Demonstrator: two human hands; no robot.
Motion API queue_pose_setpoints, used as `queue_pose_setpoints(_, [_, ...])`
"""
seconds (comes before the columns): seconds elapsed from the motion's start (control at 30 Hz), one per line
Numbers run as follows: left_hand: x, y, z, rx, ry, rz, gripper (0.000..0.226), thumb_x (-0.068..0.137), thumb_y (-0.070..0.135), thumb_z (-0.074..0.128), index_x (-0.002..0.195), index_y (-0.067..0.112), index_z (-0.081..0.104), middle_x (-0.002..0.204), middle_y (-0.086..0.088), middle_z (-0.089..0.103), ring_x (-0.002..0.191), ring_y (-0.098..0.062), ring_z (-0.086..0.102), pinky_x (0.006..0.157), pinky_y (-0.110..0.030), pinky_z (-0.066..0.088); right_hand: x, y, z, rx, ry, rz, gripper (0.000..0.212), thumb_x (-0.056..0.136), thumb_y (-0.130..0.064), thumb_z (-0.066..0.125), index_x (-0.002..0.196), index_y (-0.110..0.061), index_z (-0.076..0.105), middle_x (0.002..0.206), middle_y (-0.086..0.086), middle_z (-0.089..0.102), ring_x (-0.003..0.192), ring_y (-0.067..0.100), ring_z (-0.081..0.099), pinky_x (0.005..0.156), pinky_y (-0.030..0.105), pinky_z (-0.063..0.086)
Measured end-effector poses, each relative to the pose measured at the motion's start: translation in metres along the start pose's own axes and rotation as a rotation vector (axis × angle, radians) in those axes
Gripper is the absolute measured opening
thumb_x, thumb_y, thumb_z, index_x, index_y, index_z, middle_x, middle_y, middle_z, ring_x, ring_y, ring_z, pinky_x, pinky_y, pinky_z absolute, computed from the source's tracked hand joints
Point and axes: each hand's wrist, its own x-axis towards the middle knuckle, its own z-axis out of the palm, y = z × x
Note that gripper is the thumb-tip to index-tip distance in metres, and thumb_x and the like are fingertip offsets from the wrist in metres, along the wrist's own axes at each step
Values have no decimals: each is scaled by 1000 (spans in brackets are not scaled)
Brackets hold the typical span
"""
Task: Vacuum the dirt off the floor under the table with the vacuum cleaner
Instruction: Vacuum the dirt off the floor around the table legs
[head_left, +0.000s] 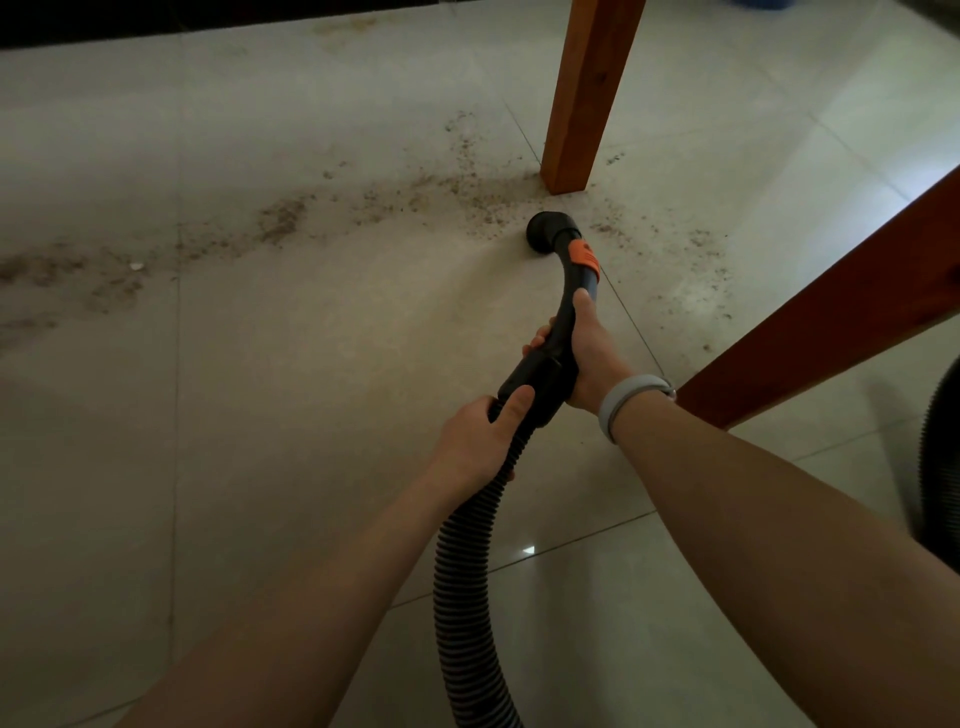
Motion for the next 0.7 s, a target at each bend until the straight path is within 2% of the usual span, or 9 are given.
queue_pose_setpoints(0.2, [-8, -5, -7, 5, 36, 12, 41, 93, 55, 38, 83, 16, 50, 71, -3, 58, 50, -13, 59, 46, -19, 48, -2, 9, 9, -16, -22, 10, 41, 91, -50, 51, 84, -9, 48, 56, 3, 52, 41, 16, 51, 58, 30, 52])
queue_pose_setpoints(0.47, [-14, -15, -18, -18, 67, -17, 45, 93, 55, 38, 87, 12, 51, 71, -5, 58, 50, -16, 59, 48, -23, 49, -1, 22, 24, -63, -46, 19, 40, 92, -49, 51, 96, -10, 45, 56, 4, 52, 41, 16, 51, 54, 29, 52])
queue_pose_setpoints(0.7, [-21, -23, -29, -38, 113, -35, 41, 96, 51, 38, 80, 14, 48, 69, -5, 55, 47, -16, 58, 42, -19, 45, -2, 35, 38, -115, -51, 20, 39, 92, -49, 51, 90, -10, 46, 55, 4, 53, 41, 17, 53, 55, 31, 52])
